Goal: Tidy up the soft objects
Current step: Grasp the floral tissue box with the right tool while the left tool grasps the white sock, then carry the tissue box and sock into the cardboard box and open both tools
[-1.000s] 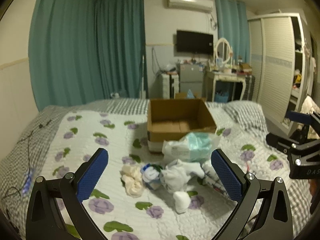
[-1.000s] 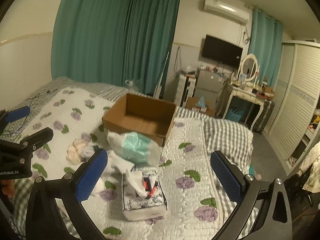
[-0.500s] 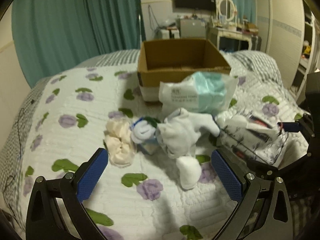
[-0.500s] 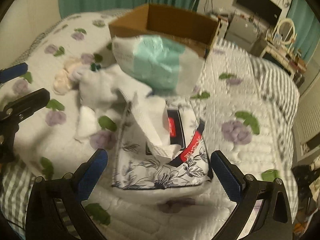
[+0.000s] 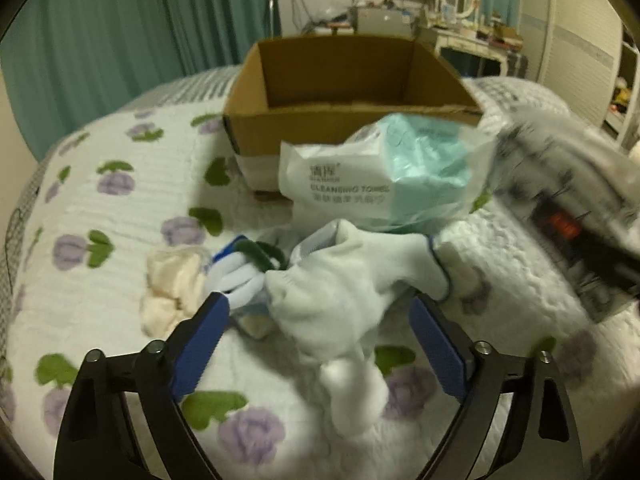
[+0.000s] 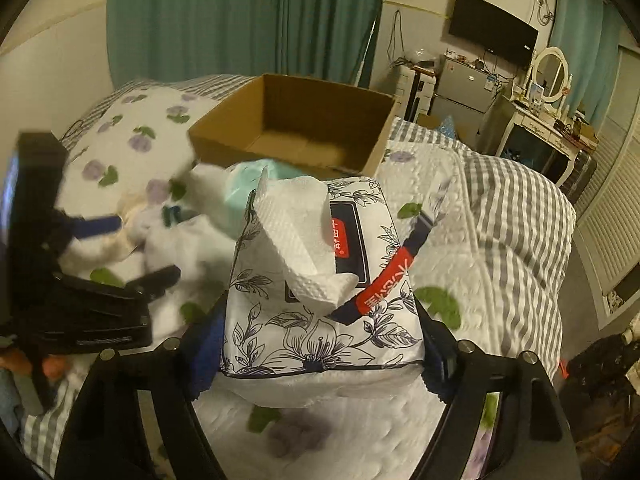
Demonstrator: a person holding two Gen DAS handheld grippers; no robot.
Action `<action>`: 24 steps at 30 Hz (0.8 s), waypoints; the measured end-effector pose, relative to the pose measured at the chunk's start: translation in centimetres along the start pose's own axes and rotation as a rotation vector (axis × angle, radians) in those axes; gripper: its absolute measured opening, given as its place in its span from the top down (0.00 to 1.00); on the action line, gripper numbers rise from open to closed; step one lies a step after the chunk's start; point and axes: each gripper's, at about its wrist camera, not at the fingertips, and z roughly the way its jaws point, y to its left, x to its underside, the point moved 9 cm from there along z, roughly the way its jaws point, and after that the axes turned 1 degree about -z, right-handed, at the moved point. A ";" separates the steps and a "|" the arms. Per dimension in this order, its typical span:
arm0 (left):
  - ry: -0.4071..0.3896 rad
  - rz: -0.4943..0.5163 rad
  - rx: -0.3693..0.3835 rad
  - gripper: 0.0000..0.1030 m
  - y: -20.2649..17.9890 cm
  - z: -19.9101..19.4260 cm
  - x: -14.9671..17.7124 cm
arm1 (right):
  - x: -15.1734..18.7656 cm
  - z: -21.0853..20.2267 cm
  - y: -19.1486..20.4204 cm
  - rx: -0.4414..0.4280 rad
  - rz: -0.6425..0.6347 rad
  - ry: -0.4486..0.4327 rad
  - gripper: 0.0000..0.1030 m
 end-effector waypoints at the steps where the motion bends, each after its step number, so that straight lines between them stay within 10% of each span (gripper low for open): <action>1: 0.010 -0.003 -0.019 0.14 0.1 0.8 0.0 | -0.3 0.4 -0.4 -0.002 0.009 0.000 0.23; 12: -0.005 0.016 -0.002 0.55 0.0 1.1 0.4 | 0.3 2.0 -1.7 -0.031 0.063 -0.002 0.23; 24: -0.146 0.041 0.022 0.62 0.8 -7.7 -2.0 | -0.9 -4.3 -0.9 -0.008 0.076 -0.074 0.23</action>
